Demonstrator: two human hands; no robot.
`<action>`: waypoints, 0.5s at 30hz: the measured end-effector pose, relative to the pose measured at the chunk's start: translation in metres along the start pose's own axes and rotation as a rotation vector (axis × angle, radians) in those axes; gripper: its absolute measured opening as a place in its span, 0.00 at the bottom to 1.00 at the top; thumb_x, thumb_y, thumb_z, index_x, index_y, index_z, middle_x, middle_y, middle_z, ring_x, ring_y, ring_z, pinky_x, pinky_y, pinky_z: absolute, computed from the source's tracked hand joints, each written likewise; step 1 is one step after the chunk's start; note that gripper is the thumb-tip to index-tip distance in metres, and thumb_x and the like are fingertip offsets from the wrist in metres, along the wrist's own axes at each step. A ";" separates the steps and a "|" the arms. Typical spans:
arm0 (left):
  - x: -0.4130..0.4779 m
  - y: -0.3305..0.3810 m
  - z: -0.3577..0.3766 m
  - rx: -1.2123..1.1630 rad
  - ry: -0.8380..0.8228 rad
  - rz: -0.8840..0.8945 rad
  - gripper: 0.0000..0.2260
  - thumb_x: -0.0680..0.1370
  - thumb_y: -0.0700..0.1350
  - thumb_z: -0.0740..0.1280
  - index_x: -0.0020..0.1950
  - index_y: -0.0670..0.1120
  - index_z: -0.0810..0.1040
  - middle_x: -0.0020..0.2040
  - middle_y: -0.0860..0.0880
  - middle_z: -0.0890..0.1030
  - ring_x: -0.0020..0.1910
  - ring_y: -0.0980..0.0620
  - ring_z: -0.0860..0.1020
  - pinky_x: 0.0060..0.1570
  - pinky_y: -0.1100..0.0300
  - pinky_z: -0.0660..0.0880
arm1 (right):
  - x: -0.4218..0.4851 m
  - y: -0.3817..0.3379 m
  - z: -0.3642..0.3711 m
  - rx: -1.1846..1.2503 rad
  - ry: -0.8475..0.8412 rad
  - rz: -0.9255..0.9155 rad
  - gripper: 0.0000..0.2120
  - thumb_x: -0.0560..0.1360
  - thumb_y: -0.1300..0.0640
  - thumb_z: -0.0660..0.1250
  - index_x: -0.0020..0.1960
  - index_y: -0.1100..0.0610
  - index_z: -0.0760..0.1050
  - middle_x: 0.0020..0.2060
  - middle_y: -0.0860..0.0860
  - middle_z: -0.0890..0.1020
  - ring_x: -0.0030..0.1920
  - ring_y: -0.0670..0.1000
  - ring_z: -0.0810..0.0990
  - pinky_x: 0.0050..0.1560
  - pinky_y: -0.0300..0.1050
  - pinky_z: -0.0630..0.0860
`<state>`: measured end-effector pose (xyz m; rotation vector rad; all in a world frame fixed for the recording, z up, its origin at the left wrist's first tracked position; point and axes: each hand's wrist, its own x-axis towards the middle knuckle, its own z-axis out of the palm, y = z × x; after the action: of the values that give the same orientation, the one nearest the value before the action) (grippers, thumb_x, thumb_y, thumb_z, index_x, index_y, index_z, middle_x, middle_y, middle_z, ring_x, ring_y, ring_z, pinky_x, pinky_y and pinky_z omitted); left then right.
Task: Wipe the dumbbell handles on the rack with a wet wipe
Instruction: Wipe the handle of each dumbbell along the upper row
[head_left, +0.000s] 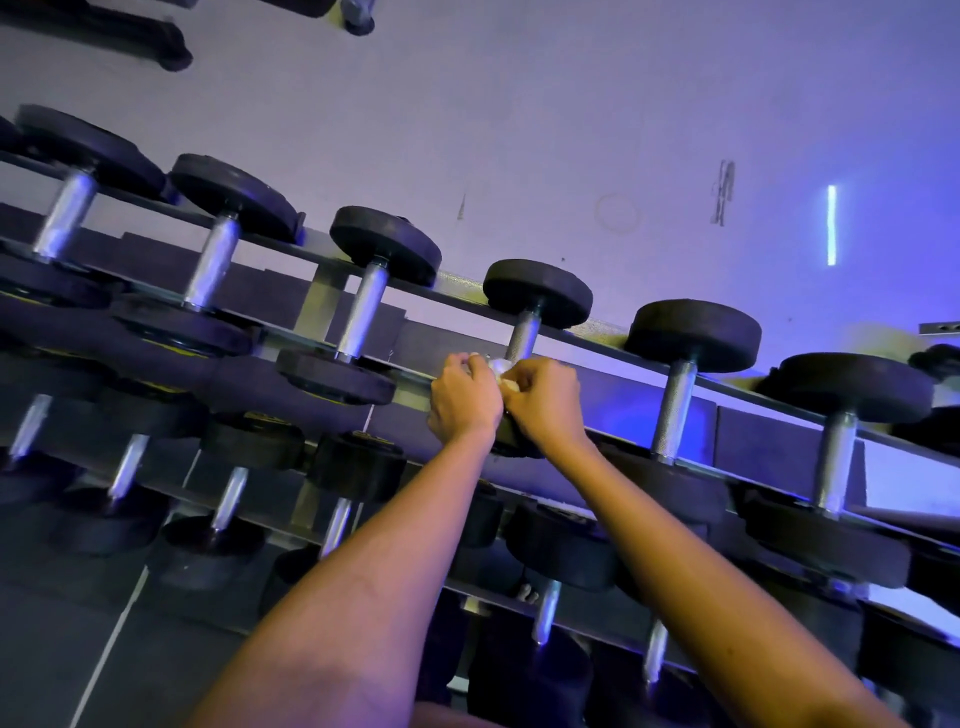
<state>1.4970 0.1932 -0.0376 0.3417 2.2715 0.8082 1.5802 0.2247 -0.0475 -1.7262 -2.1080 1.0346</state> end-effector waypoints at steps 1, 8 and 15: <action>0.000 0.000 0.000 0.000 -0.002 -0.001 0.15 0.80 0.51 0.56 0.60 0.51 0.77 0.57 0.45 0.80 0.56 0.41 0.75 0.49 0.53 0.65 | 0.002 0.000 0.000 0.015 0.009 -0.001 0.09 0.72 0.56 0.68 0.36 0.61 0.80 0.31 0.58 0.80 0.34 0.58 0.76 0.35 0.46 0.71; -0.002 0.000 0.000 -0.010 -0.001 0.011 0.14 0.80 0.51 0.55 0.59 0.50 0.77 0.55 0.45 0.80 0.54 0.42 0.75 0.51 0.51 0.68 | 0.053 -0.014 -0.014 0.027 0.164 -0.022 0.08 0.72 0.59 0.67 0.34 0.55 0.73 0.29 0.53 0.72 0.29 0.51 0.65 0.28 0.42 0.58; 0.002 -0.002 0.002 0.021 0.011 0.018 0.15 0.80 0.52 0.56 0.59 0.50 0.78 0.57 0.45 0.80 0.56 0.41 0.75 0.49 0.52 0.67 | 0.012 -0.001 -0.002 0.034 -0.071 0.035 0.09 0.71 0.57 0.68 0.33 0.57 0.76 0.31 0.55 0.79 0.32 0.54 0.73 0.34 0.42 0.66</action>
<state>1.4969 0.1932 -0.0405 0.3689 2.2918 0.7984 1.5773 0.2365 -0.0480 -1.7412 -2.0962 1.1518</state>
